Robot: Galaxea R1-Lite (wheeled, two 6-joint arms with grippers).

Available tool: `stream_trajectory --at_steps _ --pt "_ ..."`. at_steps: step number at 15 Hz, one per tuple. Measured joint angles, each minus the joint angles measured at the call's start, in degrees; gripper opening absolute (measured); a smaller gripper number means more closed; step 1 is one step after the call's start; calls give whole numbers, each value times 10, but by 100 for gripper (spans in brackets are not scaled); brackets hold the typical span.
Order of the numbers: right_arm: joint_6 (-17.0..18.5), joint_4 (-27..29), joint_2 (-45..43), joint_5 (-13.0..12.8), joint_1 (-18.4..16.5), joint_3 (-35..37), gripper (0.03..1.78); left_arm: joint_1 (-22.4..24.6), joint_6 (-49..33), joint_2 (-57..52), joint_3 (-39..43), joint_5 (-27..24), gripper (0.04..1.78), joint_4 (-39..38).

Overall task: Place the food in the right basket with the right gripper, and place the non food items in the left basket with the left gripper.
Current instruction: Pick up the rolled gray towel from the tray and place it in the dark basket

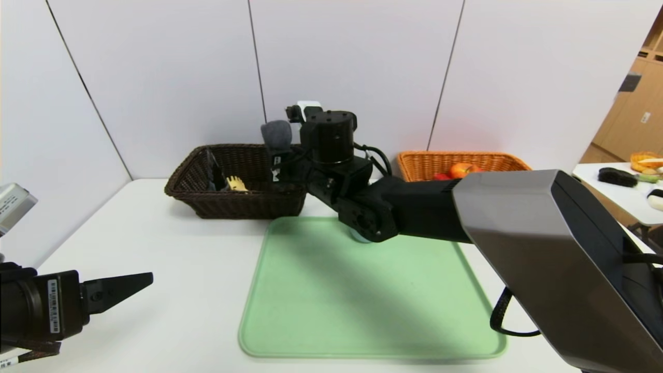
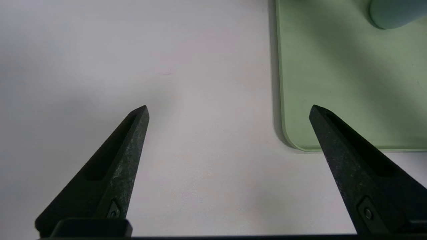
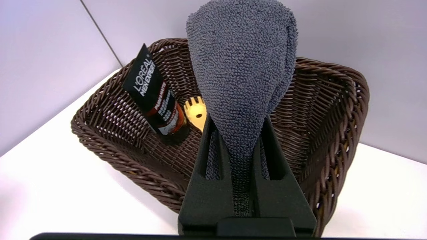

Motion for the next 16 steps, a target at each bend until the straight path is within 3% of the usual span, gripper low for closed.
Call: stream_trajectory --at_steps 1,5,8,13,16 --pt "-2 0 2 -4 -1 0 18 0 0 -2 1 0 169 0" --pt "-12 -1 5 -11 -3 0 76 0 1 -4 2 -1 169 -1" --pt "-13 -1 1 -11 -3 0 106 0 1 -5 3 -1 169 -1" --pt "-12 8 -20 -12 -3 0 137 0 3 -5 -8 -1 169 -15" --pt "-12 40 -65 -29 -2 3 148 -15 3 8 -32 -19 169 -82"
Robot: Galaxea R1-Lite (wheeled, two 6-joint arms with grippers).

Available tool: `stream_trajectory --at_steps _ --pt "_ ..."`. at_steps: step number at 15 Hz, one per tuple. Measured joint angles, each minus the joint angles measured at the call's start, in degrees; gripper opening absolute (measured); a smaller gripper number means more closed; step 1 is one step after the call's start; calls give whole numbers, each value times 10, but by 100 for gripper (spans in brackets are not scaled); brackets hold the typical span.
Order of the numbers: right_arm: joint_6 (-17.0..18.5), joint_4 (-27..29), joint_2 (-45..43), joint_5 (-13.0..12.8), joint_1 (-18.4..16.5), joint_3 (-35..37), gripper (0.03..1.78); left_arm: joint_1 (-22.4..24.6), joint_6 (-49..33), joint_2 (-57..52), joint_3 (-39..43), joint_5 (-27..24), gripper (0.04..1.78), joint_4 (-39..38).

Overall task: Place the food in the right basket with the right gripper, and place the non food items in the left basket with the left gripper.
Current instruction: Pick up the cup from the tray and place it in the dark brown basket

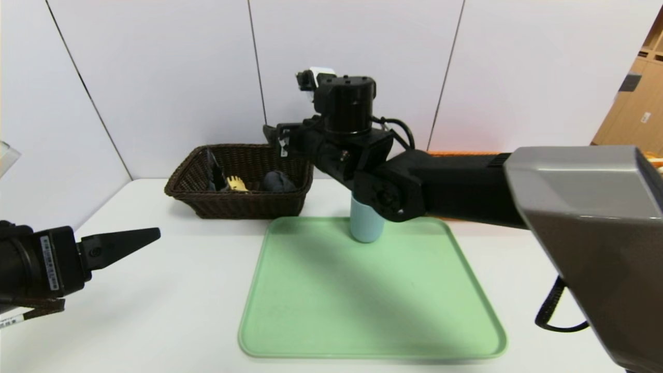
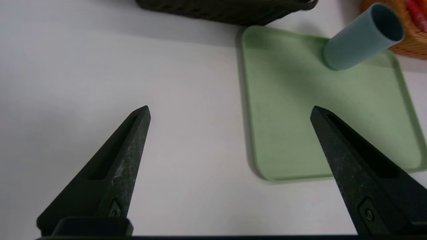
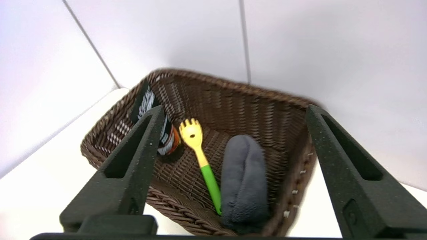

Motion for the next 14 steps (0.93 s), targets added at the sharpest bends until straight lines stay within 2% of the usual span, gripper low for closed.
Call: stream_trajectory --at_steps 3,6,8,12,14 --pt "2 106 -79 -34 -5 1 155 -73 8 31 -10 15 169 -93" --pt "3 254 -176 -64 -25 10 160 -151 42 99 -30 106 169 -134" --pt "4 324 -242 -78 -55 47 163 -194 50 160 -49 168 169 -167" --pt "7 342 -369 -76 -167 192 166 -272 54 302 -63 239 169 -313" --pt "8 342 -426 -59 -231 262 167 -307 50 380 -74 268 169 -389"
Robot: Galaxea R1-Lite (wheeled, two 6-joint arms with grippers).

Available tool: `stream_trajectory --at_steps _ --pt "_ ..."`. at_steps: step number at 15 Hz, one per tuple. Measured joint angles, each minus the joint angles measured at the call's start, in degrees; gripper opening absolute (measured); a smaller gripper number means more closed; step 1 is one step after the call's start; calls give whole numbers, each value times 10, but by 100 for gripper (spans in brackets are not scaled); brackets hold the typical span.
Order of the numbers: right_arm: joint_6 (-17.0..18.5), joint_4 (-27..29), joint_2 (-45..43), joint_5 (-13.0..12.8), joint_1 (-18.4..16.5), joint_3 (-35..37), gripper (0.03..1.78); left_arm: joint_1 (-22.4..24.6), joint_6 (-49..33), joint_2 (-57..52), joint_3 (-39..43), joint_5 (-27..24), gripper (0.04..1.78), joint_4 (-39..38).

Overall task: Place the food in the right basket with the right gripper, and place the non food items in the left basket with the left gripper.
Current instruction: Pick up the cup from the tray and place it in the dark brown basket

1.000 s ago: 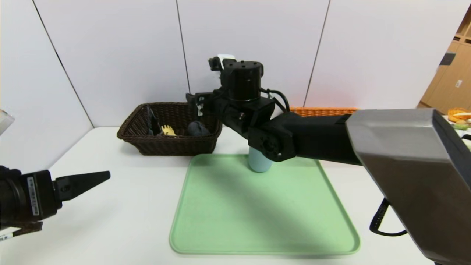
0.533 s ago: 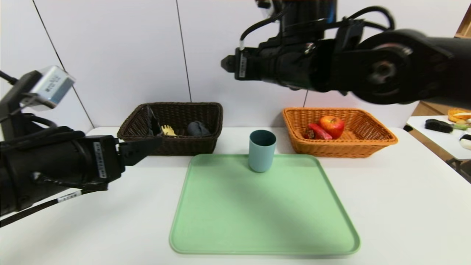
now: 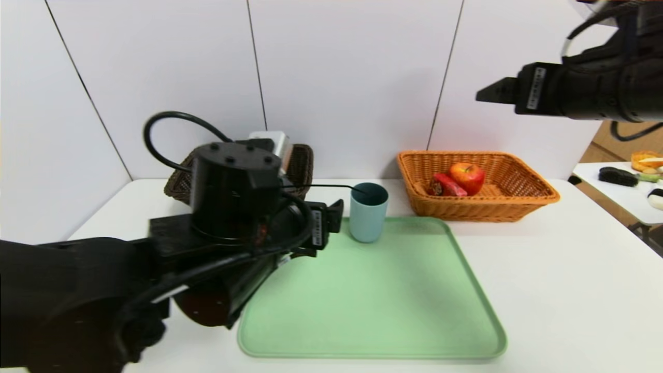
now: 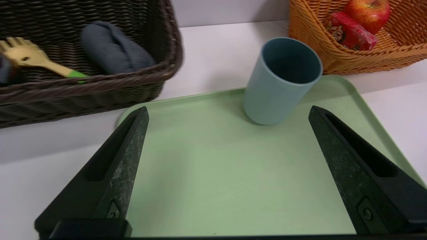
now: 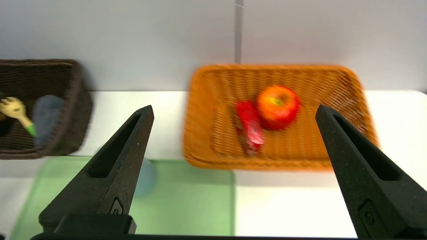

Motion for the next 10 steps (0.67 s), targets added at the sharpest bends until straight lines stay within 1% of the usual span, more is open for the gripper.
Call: stream_trajectory --at_steps 3,5,7,8,10 --pt "0 0 -65 47 -89 76 168 -47 -7 97 -17 36 169 -103" --pt "0 -1 -96 83 -137 107 169 -65 -8 136 -23 41 169 -118" --pt "0 0 -114 106 -167 124 169 -71 -7 165 -34 44 169 -120" --pt "1 -1 -121 110 -175 129 169 -76 -4 177 -39 48 169 -120" --pt "1 -1 -130 112 -180 139 169 -81 -3 194 -46 60 169 -120"
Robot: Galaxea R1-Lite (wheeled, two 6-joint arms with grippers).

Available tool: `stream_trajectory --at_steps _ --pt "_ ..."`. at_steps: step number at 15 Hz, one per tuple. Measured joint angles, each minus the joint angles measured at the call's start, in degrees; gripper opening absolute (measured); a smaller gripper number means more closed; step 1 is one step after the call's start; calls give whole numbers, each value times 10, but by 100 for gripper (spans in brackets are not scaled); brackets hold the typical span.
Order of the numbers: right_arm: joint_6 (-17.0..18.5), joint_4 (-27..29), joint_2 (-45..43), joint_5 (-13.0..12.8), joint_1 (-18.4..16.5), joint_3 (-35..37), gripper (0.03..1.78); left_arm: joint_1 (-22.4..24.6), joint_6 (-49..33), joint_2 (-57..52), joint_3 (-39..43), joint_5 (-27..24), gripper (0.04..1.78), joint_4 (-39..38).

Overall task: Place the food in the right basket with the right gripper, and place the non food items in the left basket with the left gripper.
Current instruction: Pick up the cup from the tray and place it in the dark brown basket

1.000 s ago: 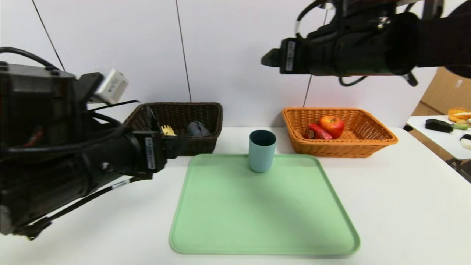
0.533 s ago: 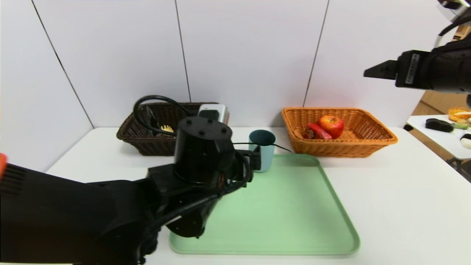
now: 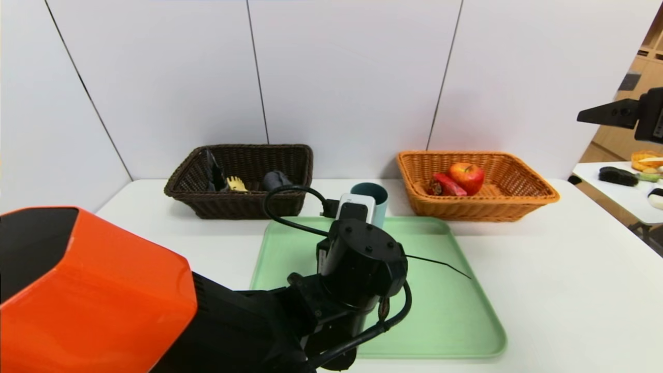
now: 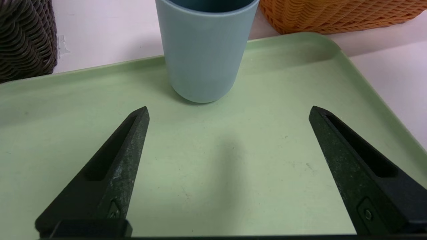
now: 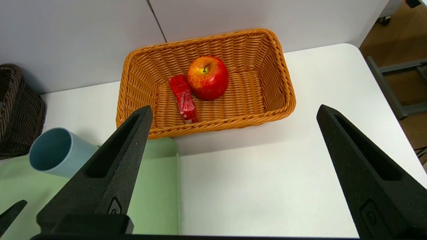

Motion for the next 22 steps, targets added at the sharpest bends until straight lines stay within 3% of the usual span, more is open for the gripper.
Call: stream_trajectory --at_steps 9,22 --pt "-1 -1 -20 13 -2 27 169 1 11 68 -82 23 169 0" --pt "-5 0 -44 21 6 52 169 49 47 156 -207 64 169 0"
